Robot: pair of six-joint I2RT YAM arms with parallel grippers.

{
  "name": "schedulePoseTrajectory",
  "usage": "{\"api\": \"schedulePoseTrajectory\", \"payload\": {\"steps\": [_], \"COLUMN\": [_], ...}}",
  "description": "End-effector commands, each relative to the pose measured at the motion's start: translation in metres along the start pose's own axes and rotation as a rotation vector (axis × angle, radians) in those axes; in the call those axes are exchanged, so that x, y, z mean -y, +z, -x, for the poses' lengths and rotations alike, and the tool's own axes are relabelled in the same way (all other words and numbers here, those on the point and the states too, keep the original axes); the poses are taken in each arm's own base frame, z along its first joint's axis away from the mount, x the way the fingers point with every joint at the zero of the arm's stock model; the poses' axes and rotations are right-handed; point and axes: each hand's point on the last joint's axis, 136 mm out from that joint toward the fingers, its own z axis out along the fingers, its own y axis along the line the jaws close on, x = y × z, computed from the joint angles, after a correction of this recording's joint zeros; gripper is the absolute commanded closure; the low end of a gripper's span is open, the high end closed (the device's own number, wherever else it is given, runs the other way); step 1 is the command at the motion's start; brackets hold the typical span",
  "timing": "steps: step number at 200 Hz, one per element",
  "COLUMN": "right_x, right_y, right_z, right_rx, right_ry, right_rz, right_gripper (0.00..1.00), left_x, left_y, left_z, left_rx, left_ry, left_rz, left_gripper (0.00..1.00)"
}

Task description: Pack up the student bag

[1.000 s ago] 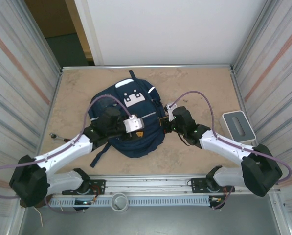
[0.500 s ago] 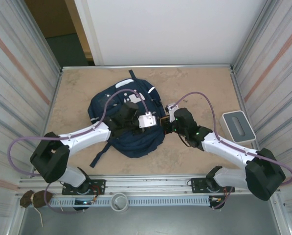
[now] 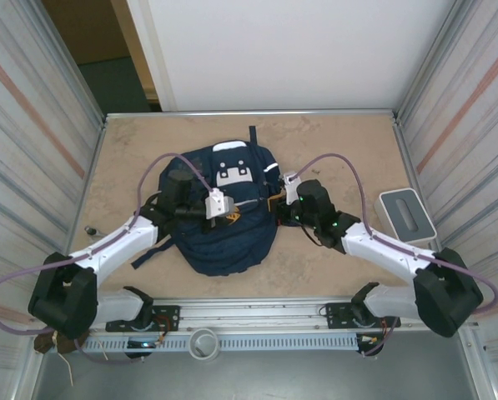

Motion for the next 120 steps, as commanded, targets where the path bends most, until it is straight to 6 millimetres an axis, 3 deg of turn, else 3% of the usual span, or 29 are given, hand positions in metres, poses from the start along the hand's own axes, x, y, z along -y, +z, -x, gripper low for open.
{"api": "schedulePoseTrajectory", "payload": {"steps": [1,41,59,93,120], "right_x": [0.059,0.079,0.071,0.039,0.070], "right_y": [0.015,0.020,0.016,0.007,0.007], "right_z": [0.001,0.002,0.007,0.003,0.009], "right_rx": [-0.017,-0.037,-0.022,-0.081,-0.098], "right_ry": [0.056,0.072,0.069,0.063,0.294], "right_rz": [-0.245,-0.305,-0.234,0.032,0.036], "right_gripper": [1.00,1.00,0.99,0.73,0.57], "left_x": [0.027,0.025,0.024,0.022,0.021], "left_y": [-0.012,-0.008,-0.005,-0.001,0.000], "left_z": [0.049,0.047,0.041,0.032,0.032], "left_rx": [0.212,0.198,0.181,0.144,0.144], "left_ry": [0.109,0.105,0.104,0.104,0.100], "left_rz": [-0.156,-0.178,-0.176,-0.172,-0.180], "left_gripper": [0.95,0.95,0.95,0.95,0.95]}}
